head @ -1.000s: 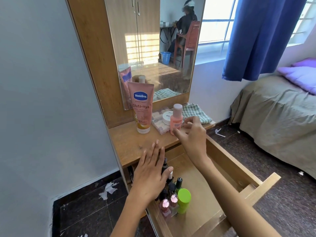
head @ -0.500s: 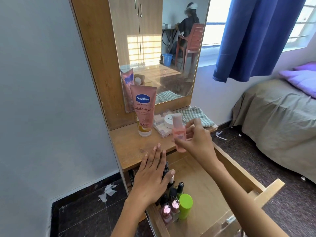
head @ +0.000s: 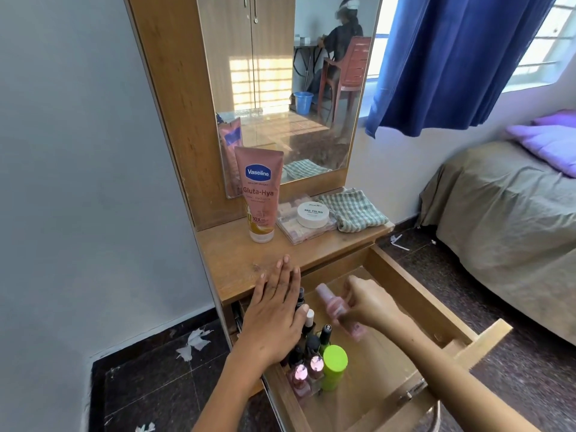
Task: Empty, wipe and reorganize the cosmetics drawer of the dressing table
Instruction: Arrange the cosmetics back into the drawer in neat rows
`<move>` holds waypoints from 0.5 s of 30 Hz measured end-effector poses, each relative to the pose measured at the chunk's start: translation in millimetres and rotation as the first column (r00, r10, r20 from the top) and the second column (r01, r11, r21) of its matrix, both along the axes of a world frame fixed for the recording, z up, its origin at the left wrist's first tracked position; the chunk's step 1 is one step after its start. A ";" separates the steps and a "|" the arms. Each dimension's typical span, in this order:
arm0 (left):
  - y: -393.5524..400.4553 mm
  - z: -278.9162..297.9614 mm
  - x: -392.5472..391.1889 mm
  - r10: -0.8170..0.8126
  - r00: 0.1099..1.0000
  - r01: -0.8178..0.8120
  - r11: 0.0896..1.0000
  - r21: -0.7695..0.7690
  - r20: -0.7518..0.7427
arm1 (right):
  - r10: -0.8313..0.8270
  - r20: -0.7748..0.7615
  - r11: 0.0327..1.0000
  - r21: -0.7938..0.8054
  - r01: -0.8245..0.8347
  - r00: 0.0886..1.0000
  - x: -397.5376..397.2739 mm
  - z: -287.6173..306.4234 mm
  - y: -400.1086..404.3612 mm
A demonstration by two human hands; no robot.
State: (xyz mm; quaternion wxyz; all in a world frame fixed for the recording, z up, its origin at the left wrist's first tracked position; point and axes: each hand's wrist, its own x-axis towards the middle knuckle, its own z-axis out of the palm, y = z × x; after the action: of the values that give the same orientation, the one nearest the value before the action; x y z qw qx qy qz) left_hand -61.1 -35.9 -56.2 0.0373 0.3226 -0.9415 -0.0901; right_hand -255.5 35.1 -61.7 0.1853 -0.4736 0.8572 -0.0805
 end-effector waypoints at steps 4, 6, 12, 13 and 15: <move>-0.2 -1.2 0.2 -0.002 1.000 0.002 1.000 -0.007 0.002 | 0.025 -0.010 1.000 -0.008 -0.025 1.000 5.4 -14.4 -5.2; 0.1 -1.8 0.1 -0.001 1.000 0.001 1.000 -0.002 0.004 | 0.025 -0.017 0.999 -0.039 -0.026 1.000 5.6 -15.5 -4.7; 0.9 0.6 0.1 0.000 1.000 0.000 1.000 0.001 0.013 | -0.008 0.020 0.995 -0.095 0.010 1.000 4.4 -16.5 0.5; 1.0 0.9 -0.1 0.001 1.000 -0.001 1.000 0.001 0.014 | -0.014 0.023 0.995 -0.096 0.016 1.000 4.6 -16.7 1.0; 1.1 1.2 -0.5 0.002 1.000 -0.002 1.000 0.003 0.015 | -0.013 0.016 0.996 -0.090 0.015 1.000 5.6 -16.5 1.7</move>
State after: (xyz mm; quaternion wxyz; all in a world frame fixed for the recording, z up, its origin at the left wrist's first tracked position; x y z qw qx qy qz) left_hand -61.6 -34.9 -55.0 0.0298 0.3241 -0.9414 -0.0888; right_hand -249.9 36.8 -78.1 0.1696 -0.4749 0.8546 -0.1240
